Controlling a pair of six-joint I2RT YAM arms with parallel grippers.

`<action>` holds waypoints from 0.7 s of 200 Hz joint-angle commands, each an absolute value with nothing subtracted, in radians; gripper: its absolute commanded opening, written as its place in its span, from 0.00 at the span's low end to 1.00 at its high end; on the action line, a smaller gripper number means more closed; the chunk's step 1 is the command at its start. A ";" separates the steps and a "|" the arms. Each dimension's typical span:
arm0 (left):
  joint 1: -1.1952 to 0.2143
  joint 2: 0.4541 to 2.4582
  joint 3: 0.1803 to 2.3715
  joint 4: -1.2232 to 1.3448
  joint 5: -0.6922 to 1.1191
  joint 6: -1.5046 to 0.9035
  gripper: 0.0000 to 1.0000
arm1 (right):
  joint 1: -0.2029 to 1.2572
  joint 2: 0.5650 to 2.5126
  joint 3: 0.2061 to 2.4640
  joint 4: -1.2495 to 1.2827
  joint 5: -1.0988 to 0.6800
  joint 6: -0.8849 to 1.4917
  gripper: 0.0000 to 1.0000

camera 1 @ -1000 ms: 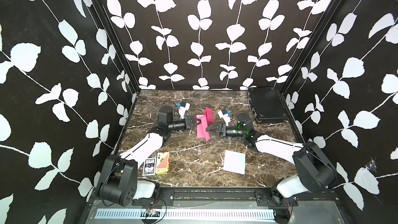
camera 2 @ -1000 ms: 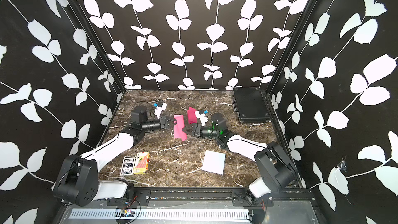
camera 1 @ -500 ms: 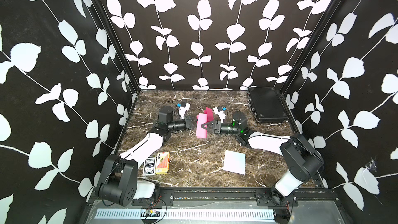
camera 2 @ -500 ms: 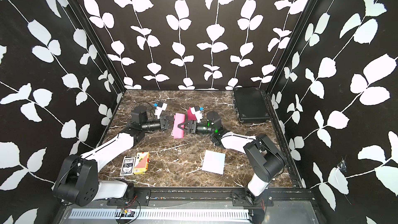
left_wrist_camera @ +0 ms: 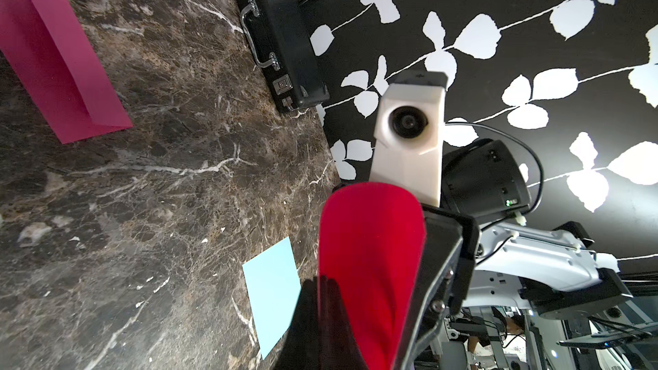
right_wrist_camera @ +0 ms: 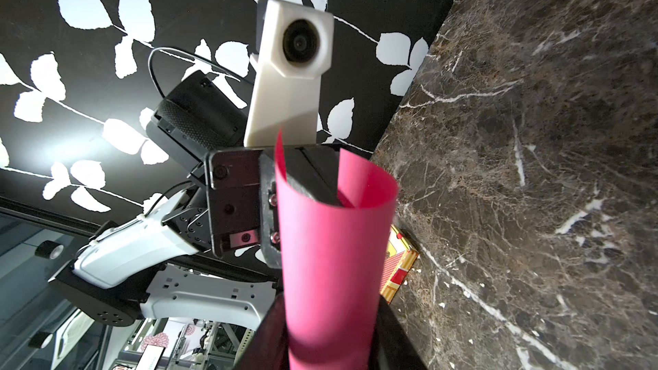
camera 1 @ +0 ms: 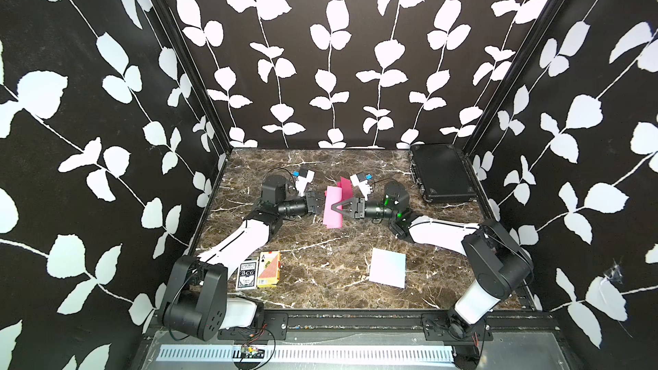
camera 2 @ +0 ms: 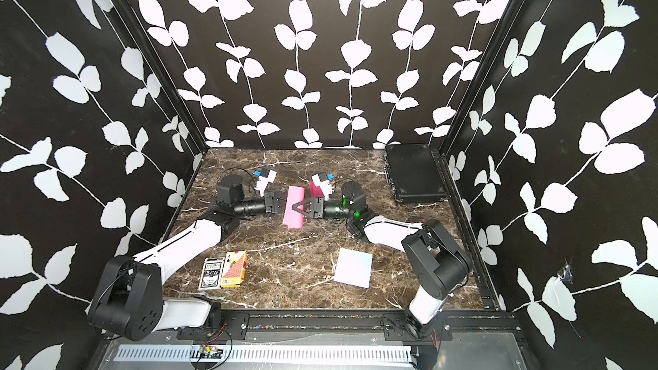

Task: Fold the square paper along the opposite sides
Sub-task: Fold the paper.

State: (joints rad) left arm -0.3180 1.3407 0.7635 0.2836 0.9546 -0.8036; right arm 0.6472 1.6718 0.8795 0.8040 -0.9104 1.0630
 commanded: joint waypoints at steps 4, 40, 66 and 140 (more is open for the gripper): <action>-0.314 1.304 0.759 0.307 0.976 -0.805 0.00 | 0.644 1.669 0.926 0.828 -0.949 1.062 0.32; -0.314 1.300 0.756 0.307 0.976 -0.805 0.00 | 0.643 1.662 0.925 0.818 -0.948 1.063 0.28; -0.314 1.293 0.752 0.303 0.974 -0.801 0.00 | 0.643 1.660 0.920 0.818 -0.945 1.063 0.27; -0.314 1.284 0.751 0.295 0.968 -0.793 0.00 | 0.638 1.666 0.936 0.779 -0.976 1.054 0.27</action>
